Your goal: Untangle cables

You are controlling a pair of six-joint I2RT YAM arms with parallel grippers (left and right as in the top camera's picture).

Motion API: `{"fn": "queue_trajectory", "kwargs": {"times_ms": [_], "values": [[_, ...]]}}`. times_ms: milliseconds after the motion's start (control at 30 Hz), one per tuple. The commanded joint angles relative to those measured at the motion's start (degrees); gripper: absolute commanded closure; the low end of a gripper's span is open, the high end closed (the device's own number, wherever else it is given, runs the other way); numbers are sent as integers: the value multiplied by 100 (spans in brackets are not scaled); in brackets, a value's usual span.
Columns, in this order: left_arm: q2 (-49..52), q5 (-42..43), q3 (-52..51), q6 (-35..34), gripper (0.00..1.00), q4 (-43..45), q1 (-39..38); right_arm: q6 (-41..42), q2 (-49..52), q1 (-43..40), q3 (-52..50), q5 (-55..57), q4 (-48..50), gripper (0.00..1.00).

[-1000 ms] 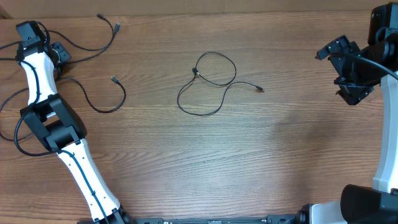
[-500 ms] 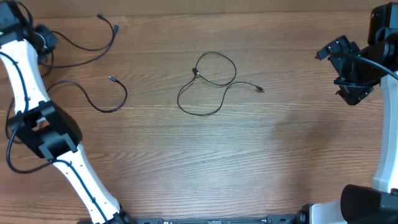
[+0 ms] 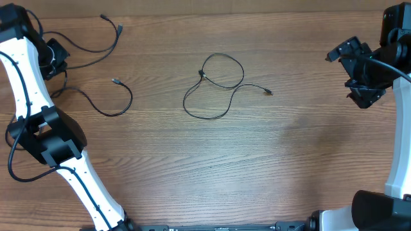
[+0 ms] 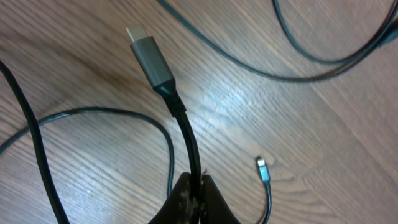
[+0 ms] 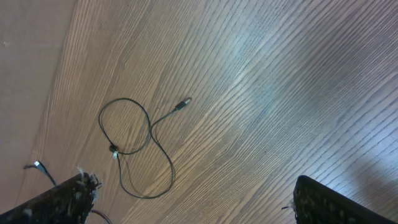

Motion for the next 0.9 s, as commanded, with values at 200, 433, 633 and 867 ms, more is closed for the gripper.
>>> {"fn": "queue_trajectory", "kwargs": {"times_ms": [200,433,633,867], "values": [[37,0,-570,31,96,-459,-184,-42,-24,9,39,55,15,0],[37,2,-953,444,53,-605,-188,-42,-24,9,39,55,15,0],[33,-7,-918,389,51,-743,-96,-42,-24,9,39,55,15,0],[33,-857,-887,-828,33,-723,831,-42,-24,9,39,55,15,0]]}}
